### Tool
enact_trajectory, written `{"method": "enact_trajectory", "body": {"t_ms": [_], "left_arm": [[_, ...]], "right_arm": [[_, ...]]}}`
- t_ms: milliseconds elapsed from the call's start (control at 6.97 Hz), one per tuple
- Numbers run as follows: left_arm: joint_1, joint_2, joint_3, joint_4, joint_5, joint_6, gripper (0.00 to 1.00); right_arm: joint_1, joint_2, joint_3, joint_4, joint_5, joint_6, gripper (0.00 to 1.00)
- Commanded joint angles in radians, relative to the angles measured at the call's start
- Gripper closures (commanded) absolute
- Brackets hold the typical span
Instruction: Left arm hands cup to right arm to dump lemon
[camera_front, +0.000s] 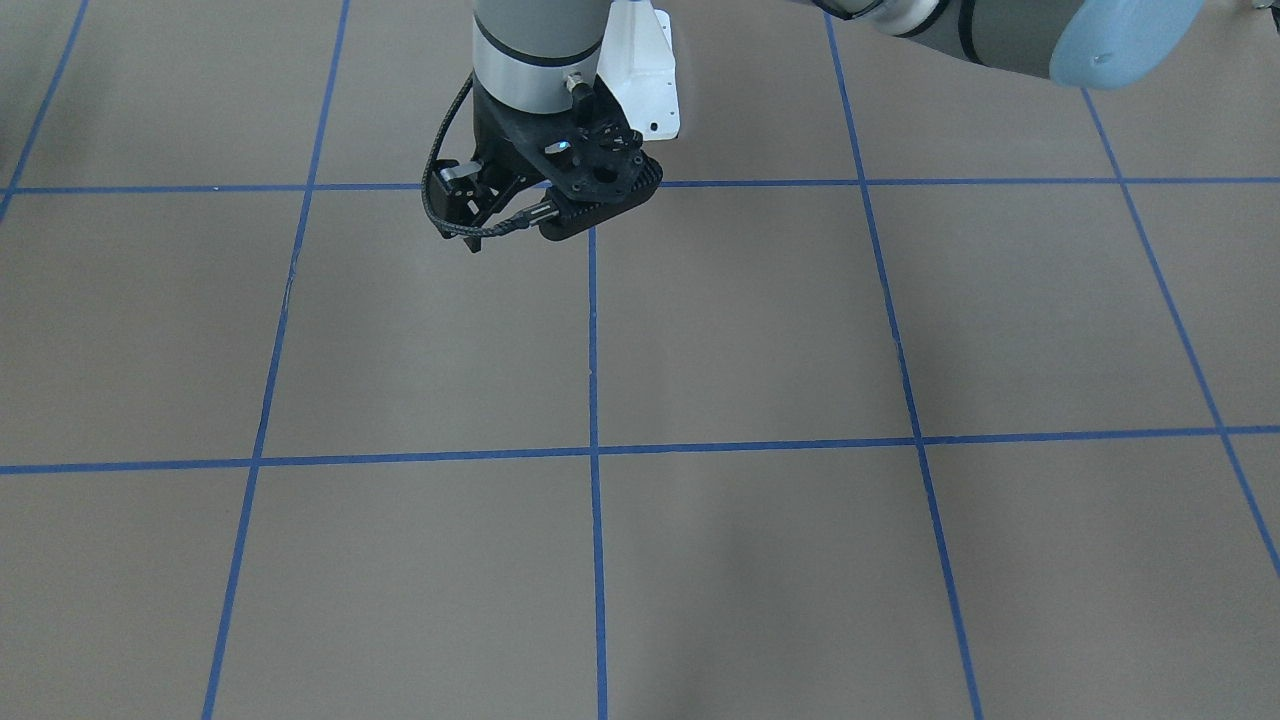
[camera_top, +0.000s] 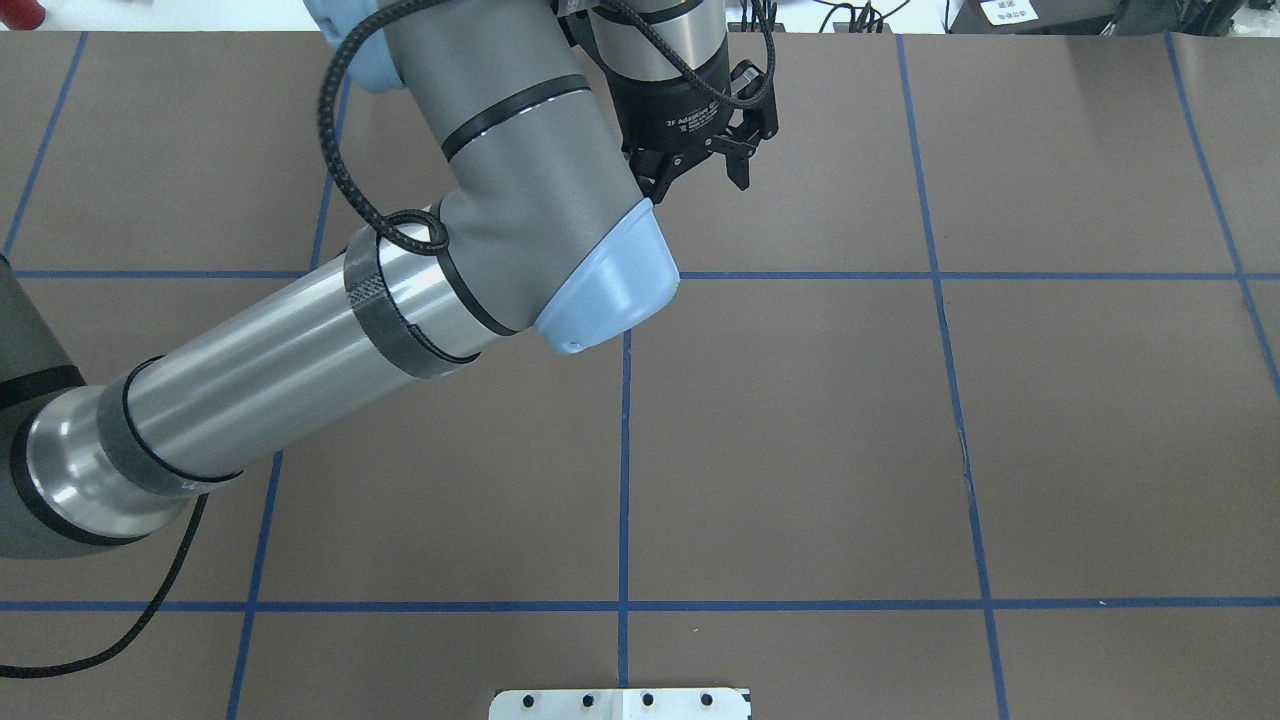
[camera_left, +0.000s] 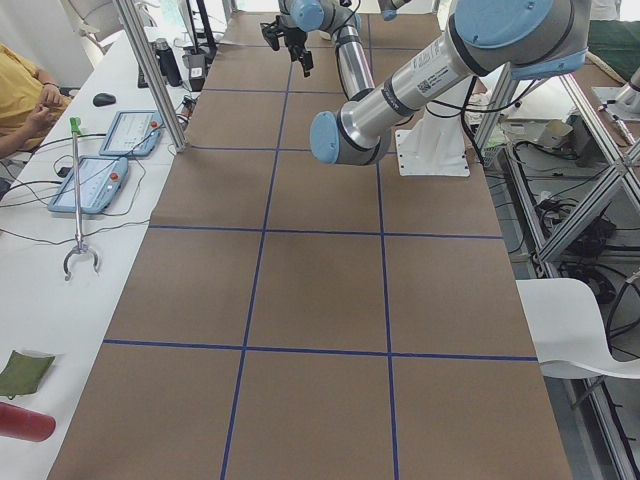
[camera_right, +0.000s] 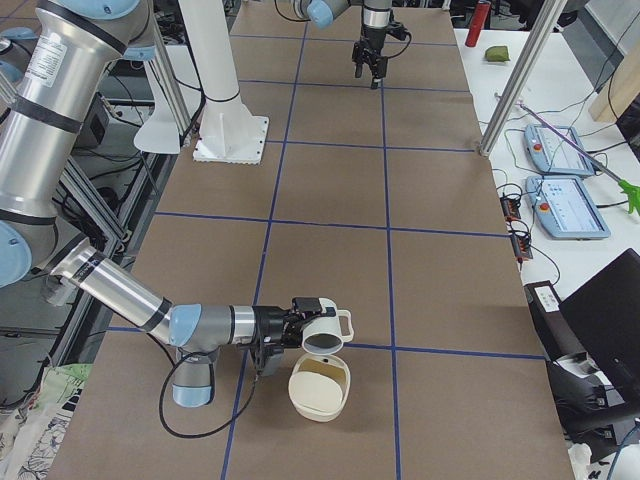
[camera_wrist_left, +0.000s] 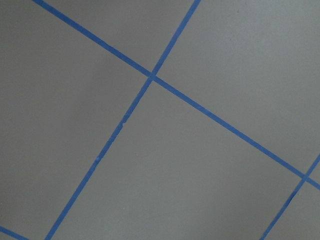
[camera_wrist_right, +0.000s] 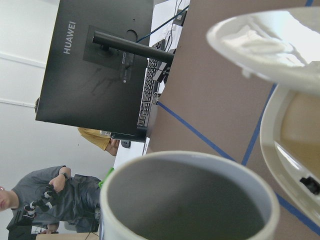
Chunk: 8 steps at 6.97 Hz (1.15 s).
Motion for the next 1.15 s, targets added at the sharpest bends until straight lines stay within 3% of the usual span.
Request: {"method": "enact_trajectory", "body": {"t_ms": [0,717,1004], "left_arm": [[-0.001,-0.004,0.000,0.001,0.000,0.000,0.00],[-0.007,-0.015,-0.006,0.004,0.005,-0.021,0.00],[-0.007,-0.073,-0.025,0.098,0.035,-0.025,0.00]], "right_arm": [[0.027,0.023,-0.018,0.002,0.000,0.211,0.80],[0.044,0.046,-0.111,0.083,0.003,0.552,0.78],[0.045,0.042,-0.161,0.182,0.006,0.713,0.79]]}}
